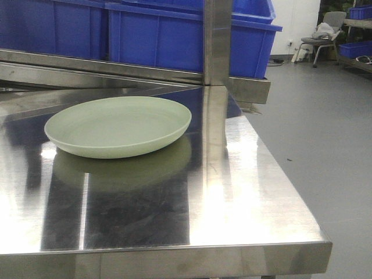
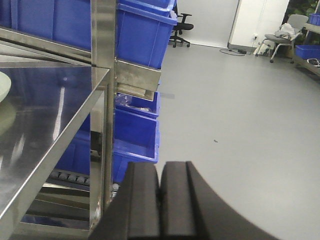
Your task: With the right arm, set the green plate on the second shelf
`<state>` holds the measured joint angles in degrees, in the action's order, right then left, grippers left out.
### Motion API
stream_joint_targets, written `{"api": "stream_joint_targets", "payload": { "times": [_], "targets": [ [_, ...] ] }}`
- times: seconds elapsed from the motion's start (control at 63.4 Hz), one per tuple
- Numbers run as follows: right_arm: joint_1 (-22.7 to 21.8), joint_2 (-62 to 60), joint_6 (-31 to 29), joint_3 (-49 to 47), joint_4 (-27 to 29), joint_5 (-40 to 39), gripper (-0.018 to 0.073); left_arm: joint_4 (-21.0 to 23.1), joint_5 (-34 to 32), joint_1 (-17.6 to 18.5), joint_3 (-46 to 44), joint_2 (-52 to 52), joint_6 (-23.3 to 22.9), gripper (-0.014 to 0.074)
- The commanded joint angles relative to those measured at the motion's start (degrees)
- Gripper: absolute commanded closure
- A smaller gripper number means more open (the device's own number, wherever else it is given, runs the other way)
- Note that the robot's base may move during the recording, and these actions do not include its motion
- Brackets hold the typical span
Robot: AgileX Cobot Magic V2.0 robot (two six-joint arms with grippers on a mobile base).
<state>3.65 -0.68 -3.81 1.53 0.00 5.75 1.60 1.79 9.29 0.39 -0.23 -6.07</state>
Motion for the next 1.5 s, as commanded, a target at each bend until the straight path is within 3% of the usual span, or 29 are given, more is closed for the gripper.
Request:
{"api": "stream_joint_targets", "payload": {
  "times": [0.0, 0.568, 0.631, 0.757, 0.852, 0.946, 1.041, 1.277, 1.388, 1.482],
  "targets": [
    [-0.12, -0.99, -0.34, -0.97, 0.00, -4.86, 0.0510, 0.47, -5.10, 0.28, 2.34, -1.04, -0.19, 0.0466],
    [-0.11, -0.99, -0.34, -0.97, 0.00, -5.43, 0.0510, 0.47, -5.10, 0.28, 2.34, -1.04, -0.19, 0.0466],
    [-0.11, -0.99, -0.07, -0.97, 0.81, -10.03, 0.0510, 0.47, -5.10, 0.28, 2.34, -1.04, -0.19, 0.0466],
    [0.07, -0.99, 12.55, -1.82, 9.75, -20.03, 0.0510, 0.47, -5.10, 0.28, 2.34, -1.04, -0.19, 0.0466],
    [0.77, 0.12, 19.43, -6.11, 8.99, -12.46, 0.0510, 0.47, -5.10, 0.28, 2.34, -1.04, -0.19, 0.0466],
    [4.07, 3.96, 20.65, -13.03, 8.28, 1.17, 0.0510, 0.47, -5.10, 0.28, 2.34, -1.04, -0.19, 0.0466],
    [9.13, 10.81, 18.53, -19.32, 8.28, 4.75, 0.0510, 0.47, -5.10, 0.28, 2.34, -1.04, -0.19, 0.0466],
    [23.76, 36.66, 16.42, -34.13, 7.48, -8.75, 0.0510, 0.47, -5.10, 0.28, 2.34, -1.04, -0.19, 0.0466],
    [24.22, 46.57, 15.51, -40.18, 5.84, -16.13, 0.0510, 0.47, -5.10, 0.28, 2.34, -1.04, -0.19, 0.0466],
    [22.48, 55.06, 15.51, -46.54, 5.84, -13.51, 0.0510, 0.47, -5.10, 0.28, 2.34, -1.04, -0.19, 0.0466]
  ]
}}
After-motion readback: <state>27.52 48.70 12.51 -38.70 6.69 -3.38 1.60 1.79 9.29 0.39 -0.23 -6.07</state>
